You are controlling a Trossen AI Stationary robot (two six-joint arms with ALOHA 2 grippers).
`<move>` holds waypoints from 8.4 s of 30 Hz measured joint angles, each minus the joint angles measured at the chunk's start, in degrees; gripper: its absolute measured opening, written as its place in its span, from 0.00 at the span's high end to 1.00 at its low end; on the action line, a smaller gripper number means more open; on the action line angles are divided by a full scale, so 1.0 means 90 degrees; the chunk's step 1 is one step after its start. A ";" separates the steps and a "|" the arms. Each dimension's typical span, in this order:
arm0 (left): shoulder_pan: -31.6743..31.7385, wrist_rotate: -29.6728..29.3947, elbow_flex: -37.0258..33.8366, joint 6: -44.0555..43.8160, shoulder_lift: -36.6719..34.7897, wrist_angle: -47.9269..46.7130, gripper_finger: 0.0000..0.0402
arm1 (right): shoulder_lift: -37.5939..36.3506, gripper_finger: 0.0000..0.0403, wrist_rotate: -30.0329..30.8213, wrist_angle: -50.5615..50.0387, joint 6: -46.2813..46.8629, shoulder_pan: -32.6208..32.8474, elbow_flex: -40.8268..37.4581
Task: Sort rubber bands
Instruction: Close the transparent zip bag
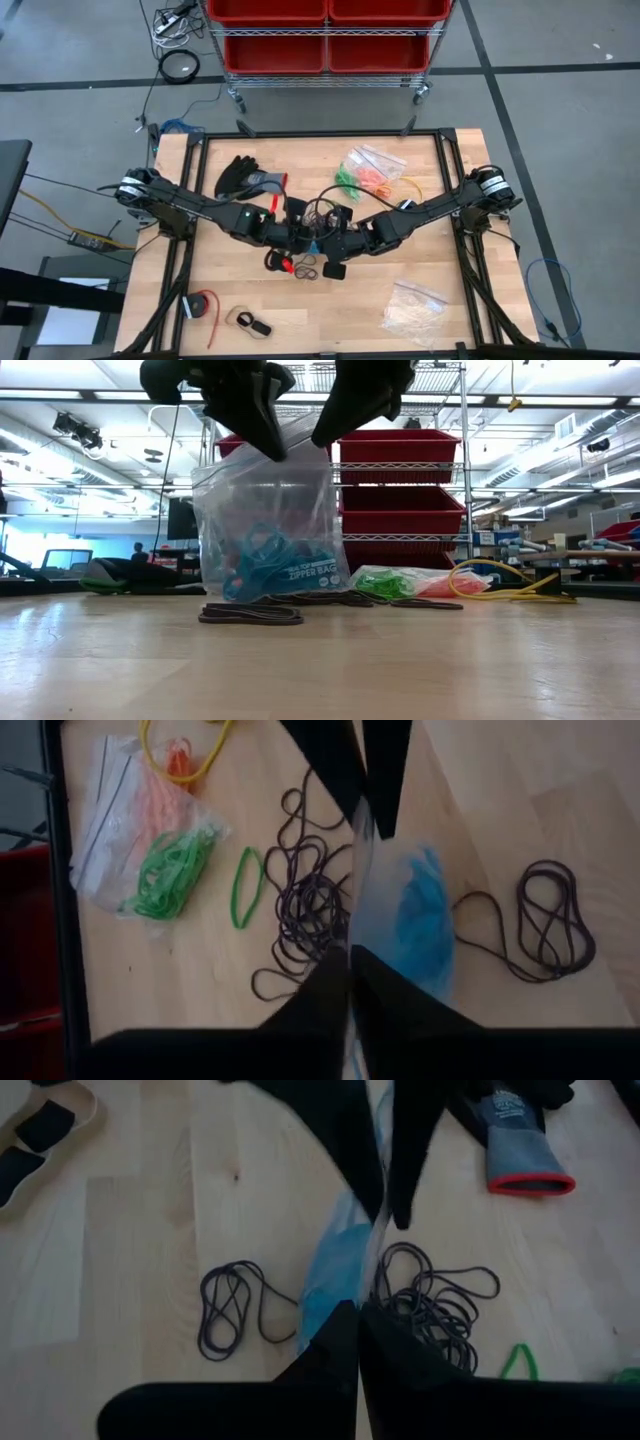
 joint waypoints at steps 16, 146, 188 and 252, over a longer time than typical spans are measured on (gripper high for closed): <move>0.0027 -0.0370 0.0000 -0.0445 -0.0002 -0.0581 0.91 | -0.0010 1.00 -0.0023 0.0001 0.0012 0.0002 0.0001; 0.0035 -0.0266 -0.0222 -0.1237 -0.0049 -0.1923 0.97 | -0.0010 1.00 -0.0916 0.1822 -0.0073 -0.0715 -0.1217; 0.0068 -0.0329 -0.0233 -0.1709 -0.0049 -0.2422 0.97 | -0.0019 1.00 -0.0976 0.1778 -0.0086 -0.0712 -0.1214; 0.0716 0.0111 -0.0253 -0.1491 -0.0006 -0.1683 0.59 | -0.0019 1.00 -0.1032 0.1858 -0.0235 -0.0703 -0.1214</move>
